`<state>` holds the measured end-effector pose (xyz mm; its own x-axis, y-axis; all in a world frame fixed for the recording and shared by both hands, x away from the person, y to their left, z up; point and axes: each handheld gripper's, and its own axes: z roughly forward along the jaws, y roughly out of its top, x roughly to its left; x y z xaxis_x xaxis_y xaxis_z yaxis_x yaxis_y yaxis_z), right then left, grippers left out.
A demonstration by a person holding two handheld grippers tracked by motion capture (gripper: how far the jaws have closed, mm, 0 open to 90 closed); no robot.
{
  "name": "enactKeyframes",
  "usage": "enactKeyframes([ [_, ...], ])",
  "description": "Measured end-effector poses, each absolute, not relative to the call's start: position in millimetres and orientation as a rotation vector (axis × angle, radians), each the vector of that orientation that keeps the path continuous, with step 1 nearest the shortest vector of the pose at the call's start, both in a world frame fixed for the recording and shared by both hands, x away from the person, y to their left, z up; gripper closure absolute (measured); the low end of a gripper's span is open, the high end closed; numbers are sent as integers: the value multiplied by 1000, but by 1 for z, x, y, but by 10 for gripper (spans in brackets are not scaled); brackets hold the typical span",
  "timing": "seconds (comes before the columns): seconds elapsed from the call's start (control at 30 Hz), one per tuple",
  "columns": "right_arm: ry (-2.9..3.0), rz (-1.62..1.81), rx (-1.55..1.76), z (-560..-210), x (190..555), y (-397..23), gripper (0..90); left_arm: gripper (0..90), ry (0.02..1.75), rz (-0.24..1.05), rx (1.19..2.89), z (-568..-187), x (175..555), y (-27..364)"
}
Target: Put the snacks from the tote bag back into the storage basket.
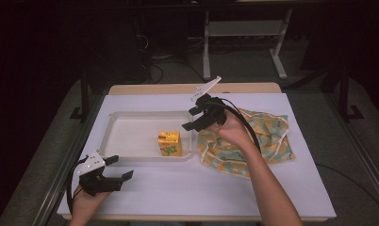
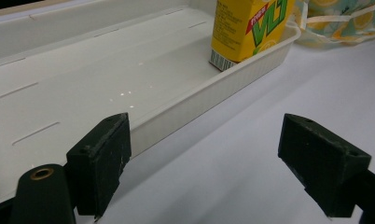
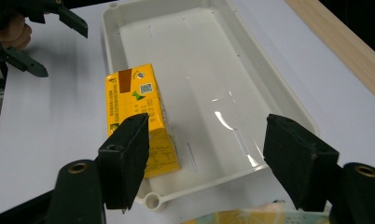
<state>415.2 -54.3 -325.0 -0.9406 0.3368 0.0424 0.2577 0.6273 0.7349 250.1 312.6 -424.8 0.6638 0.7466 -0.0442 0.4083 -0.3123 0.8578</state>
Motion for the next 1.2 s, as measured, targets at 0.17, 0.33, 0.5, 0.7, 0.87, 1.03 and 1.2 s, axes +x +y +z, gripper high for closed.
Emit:
enactKeyframes([
  [0.17, 2730, 1199, 521, -326, 417, -62, 305, 166, 903, 462, 1946, -424, 250, 314],
  [0.33, 2718, 1201, 587, -327, 416, -70, 301, 166, 903, 456, 1946, -425, 250, 313],
  [0.5, 2707, 1188, 595, -331, 417, -81, 300, 166, 906, 460, 1945, -424, 250, 314],
  [0.7, 2706, 1178, 654, -331, 415, -91, 291, 166, 902, 457, 1951, -424, 251, 313],
  [0.87, 2690, 1177, 687, -333, 411, -102, 290, 166, 902, 458, 1951, -425, 251, 313],
  [1.03, 2687, 1163, 710, -338, 411, -113, 284, 166, 903, 458, 1954, -425, 251, 312],
  [1.2, 2678, 1177, 768, -339, 407, -121, 287, 166, 902, 458, 1955, -425, 251, 312],
])
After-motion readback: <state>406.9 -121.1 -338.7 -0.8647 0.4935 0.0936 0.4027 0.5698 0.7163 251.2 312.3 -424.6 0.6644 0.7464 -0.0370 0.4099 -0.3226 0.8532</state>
